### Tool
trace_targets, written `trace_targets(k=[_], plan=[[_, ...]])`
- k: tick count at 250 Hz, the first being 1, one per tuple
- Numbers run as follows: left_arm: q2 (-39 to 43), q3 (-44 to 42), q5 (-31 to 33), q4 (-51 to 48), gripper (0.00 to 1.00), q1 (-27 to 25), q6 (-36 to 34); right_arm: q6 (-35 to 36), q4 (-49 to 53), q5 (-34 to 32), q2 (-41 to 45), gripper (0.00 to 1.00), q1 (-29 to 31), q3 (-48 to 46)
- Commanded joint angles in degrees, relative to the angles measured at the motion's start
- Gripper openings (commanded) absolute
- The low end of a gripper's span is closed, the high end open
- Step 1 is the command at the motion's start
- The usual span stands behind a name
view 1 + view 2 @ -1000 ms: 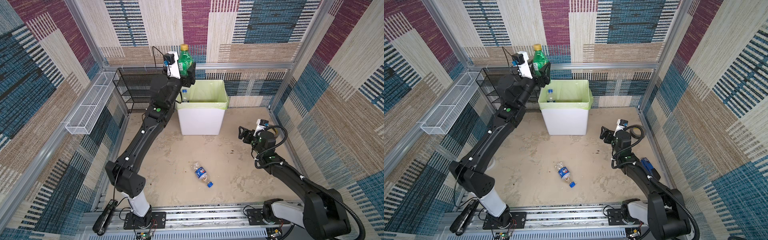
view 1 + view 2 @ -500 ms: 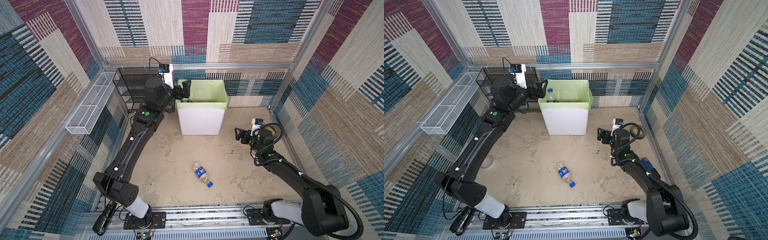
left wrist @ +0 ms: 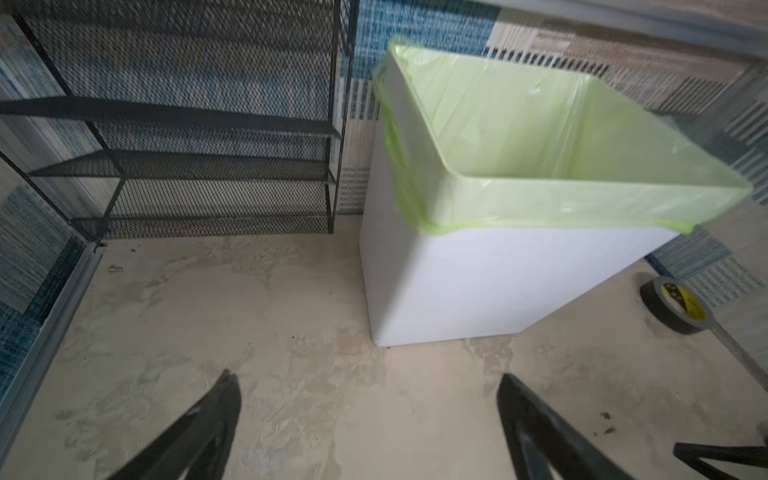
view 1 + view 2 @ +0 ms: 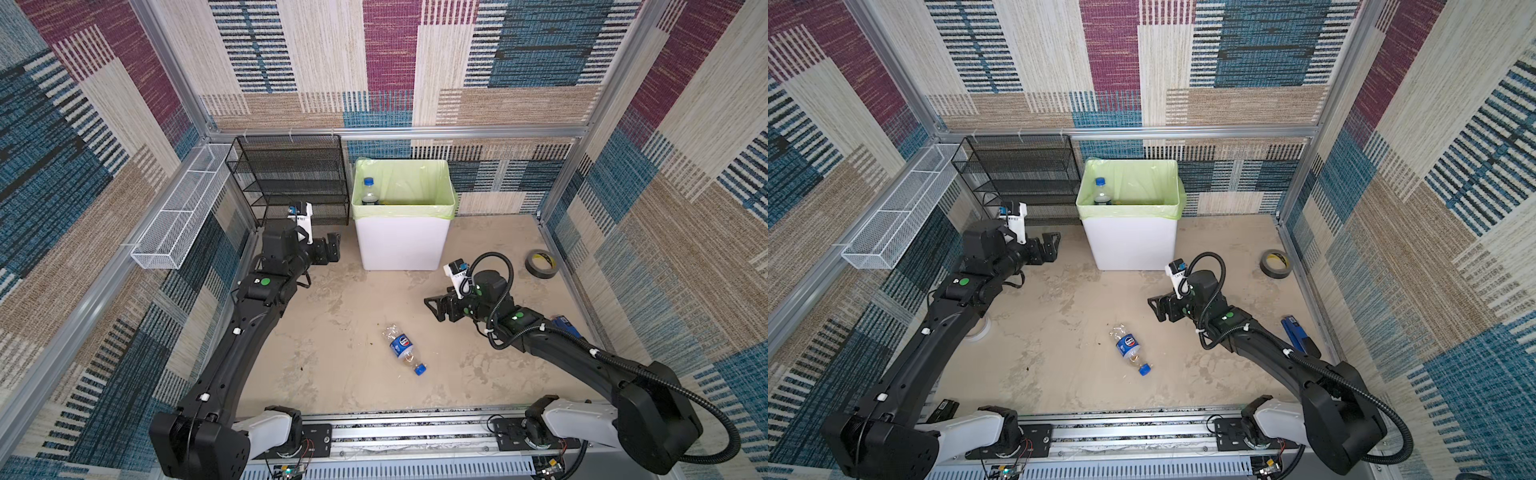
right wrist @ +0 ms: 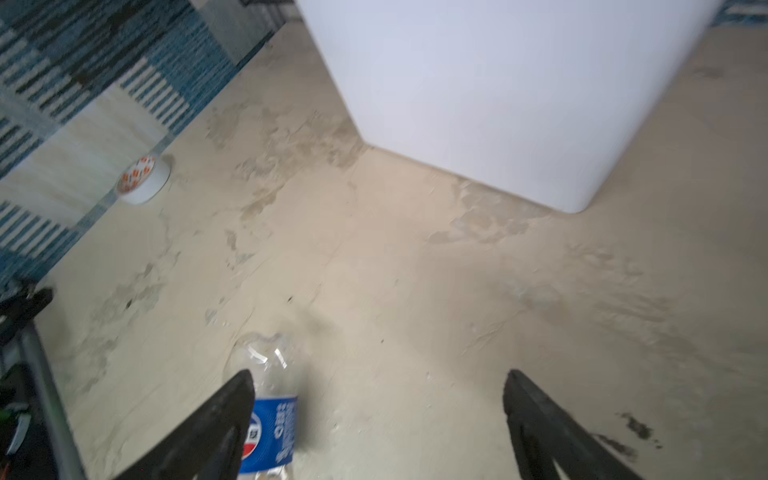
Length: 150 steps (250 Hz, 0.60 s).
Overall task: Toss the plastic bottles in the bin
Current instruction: 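Grasp the blue-label Pepsi bottle with the right gripper while the left arm withdraws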
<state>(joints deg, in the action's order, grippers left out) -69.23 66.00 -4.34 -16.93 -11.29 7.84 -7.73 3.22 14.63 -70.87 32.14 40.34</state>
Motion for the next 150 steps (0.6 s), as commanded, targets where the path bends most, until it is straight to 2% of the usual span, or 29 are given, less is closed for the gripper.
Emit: trace_targets(k=[1,20,41,66,150], plan=[[2.2,-6.4,-2.2,3.1,0.97,0.1,-2.8,2.6,6.7,2.6,-0.7,0.94,4.0,0.8],[3.4,-9.6,-2.5,5.8,0.98,0.2,-2.1,3.0,9.9,2.2,-2.0,0.94,7.4,1.6],[3.2,-9.6,-3.3,6.0,0.96,0.2,-2.2,3.1,12.8,0.0,-3.8,0.94,10.7,2.6],[2.9,-9.7,-1.4,5.5,0.94,0.2,-2.2,3.3,14.9,-3.2,-7.3,0.94,13.8,4.7],[4.6,-10.3,0.0,5.5,0.92,0.2,-2.1,1.3,12.3,-6.2,-19.2,0.93,19.3,10.8]])
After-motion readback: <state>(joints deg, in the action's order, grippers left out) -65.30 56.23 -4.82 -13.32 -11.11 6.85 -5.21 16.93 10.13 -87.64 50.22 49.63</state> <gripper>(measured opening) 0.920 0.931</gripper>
